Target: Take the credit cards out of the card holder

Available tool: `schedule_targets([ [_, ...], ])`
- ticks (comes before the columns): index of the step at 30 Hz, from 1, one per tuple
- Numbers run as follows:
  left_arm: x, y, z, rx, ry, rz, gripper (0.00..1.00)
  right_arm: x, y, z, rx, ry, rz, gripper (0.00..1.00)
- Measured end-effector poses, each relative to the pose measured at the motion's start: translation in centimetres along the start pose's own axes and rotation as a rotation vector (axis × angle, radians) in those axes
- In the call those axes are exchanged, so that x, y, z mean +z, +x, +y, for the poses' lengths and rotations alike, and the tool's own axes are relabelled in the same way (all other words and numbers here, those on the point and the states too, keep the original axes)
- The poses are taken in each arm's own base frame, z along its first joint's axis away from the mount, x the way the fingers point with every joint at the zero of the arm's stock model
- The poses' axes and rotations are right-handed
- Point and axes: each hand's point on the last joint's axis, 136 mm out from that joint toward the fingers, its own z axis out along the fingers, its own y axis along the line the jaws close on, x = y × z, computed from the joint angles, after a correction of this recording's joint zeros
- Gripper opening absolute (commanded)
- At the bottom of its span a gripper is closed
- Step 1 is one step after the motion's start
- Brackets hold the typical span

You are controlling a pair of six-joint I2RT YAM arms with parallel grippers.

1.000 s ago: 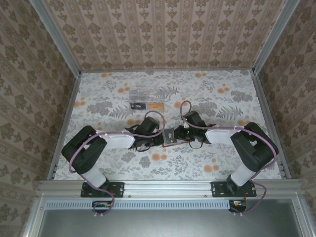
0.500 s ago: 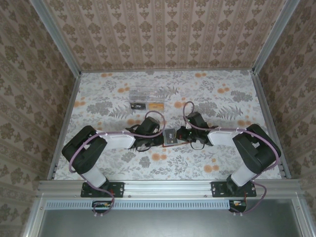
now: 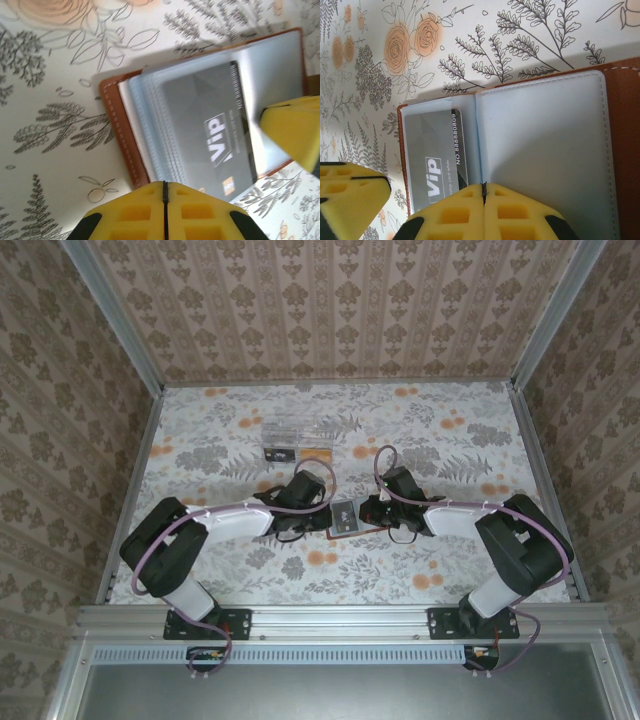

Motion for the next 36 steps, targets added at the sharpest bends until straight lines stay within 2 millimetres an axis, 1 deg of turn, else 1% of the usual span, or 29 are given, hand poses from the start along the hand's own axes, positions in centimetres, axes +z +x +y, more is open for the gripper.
schedule_targets([
  [5,0.1,-0.2,-0.3,0.002,0.008,-0.004,0.07,0.0,0.1,0.1,0.000,-0.006,0.006,0.03],
  [8,0.7,-0.1,-0.1,0.000,0.002,0.005,0.06,0.0,0.2,0.2,0.000,-0.012,0.010,0.07],
  [12,1.6,0.6,0.4,-0.002,-0.014,0.032,0.06,0.0,0.3,0.3,0.000,-0.016,0.015,0.11],
  [15,1.8,0.6,0.2,0.001,-0.005,0.033,0.06,0.0,0.3,0.3,0.000,-0.019,0.017,0.14],
  [25,2.1,0.8,-0.5,0.016,-0.002,0.043,0.05,0.3,0.6,0.1,0.007,-0.024,0.037,0.15],
  [27,2.1,0.9,-0.6,0.019,-0.004,0.044,0.05,0.4,0.6,0.1,0.009,-0.025,0.036,0.19],
  [36,2.1,0.9,-0.6,0.019,-0.010,0.050,0.04,0.4,0.5,0.2,0.009,-0.025,0.032,0.19],
])
